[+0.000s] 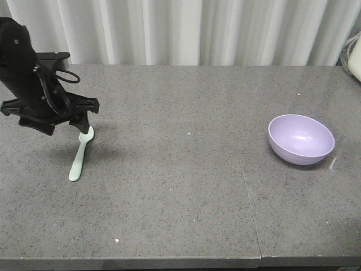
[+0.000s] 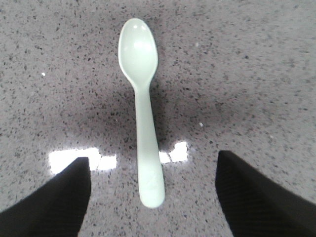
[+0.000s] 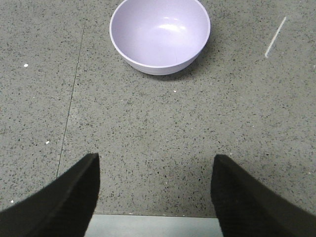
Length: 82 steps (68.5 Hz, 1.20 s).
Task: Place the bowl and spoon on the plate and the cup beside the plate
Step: 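Grasp the white spoon handle with the left gripper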
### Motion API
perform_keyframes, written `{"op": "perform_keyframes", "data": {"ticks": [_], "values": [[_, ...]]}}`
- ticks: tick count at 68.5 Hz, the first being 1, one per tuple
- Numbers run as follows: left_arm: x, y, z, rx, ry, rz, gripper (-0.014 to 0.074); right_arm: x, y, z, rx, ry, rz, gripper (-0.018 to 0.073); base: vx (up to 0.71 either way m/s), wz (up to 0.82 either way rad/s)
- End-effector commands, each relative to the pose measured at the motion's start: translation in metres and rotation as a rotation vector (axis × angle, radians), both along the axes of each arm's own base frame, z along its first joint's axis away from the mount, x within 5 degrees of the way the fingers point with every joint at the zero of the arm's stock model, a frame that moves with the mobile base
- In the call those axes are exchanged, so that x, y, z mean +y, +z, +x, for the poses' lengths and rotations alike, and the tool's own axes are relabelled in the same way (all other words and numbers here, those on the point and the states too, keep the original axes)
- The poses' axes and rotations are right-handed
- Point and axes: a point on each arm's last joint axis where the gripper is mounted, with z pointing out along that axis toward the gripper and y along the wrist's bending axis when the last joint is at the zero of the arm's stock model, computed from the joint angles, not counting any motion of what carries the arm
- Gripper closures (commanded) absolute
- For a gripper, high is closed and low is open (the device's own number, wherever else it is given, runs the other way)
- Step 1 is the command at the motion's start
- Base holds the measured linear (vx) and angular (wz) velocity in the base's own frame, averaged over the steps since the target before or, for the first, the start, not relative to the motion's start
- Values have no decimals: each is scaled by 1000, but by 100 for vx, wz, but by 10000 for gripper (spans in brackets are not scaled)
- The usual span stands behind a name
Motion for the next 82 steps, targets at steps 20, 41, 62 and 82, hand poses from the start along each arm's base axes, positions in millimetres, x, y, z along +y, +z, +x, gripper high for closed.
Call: {"op": "perform_keyframes", "data": {"ticks": [20, 41, 62, 82], "values": [[-3, -15, 18, -9, -1, 38, 95, -1, 14, 3, -90, 1, -8, 77, 0, 0], [-5, -31, 30, -28, -1, 34, 95, -1, 14, 3, -90, 1, -8, 77, 0, 0], [-7, -50, 38, -8, -2, 38, 95, -1, 14, 3, -90, 1, -8, 77, 0, 0], [-7, -55, 39, 7, -2, 40, 136, -1, 14, 3, -90, 1, -8, 77, 0, 0]]}}
